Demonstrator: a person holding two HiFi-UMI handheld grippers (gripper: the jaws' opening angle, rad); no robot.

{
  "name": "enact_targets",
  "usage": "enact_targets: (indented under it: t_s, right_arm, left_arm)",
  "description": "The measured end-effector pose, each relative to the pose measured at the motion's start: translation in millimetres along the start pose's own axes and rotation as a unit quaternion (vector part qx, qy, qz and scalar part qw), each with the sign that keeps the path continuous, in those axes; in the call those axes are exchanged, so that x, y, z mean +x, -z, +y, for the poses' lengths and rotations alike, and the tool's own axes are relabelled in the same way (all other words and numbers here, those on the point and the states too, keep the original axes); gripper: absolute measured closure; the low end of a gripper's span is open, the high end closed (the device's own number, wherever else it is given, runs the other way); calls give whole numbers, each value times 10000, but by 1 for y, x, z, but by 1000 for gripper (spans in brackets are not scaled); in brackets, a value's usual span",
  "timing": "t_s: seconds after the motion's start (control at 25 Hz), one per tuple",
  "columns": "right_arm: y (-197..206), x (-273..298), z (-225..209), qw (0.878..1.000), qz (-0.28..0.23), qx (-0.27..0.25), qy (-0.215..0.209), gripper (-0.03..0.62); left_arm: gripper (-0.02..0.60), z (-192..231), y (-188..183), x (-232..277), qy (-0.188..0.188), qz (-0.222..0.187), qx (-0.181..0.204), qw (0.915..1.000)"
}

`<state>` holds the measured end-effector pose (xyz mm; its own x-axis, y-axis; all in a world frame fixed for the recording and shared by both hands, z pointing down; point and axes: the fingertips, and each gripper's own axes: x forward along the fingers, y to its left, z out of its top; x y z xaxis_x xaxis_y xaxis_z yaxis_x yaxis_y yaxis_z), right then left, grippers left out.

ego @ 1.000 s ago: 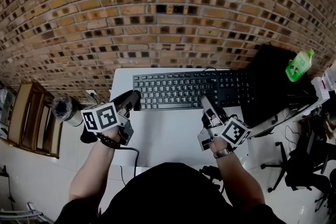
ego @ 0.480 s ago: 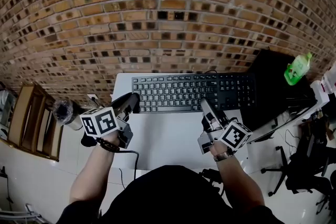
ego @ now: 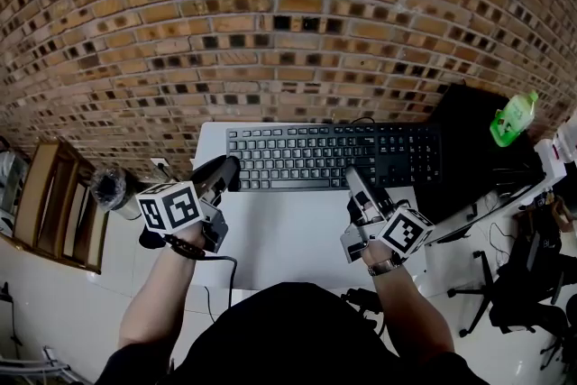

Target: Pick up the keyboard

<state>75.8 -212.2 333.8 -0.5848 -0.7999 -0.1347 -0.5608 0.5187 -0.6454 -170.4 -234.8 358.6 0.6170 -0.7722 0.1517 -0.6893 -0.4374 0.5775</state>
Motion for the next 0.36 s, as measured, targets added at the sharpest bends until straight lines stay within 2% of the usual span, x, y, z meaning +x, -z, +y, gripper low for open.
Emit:
enact_targets:
  t_s: [0.36]
  right_arm:
    - [-1, 1, 0, 10000, 4, -65, -7, 464]
  left_arm:
    - [491, 0, -2, 0, -6, -35, 10, 10000]
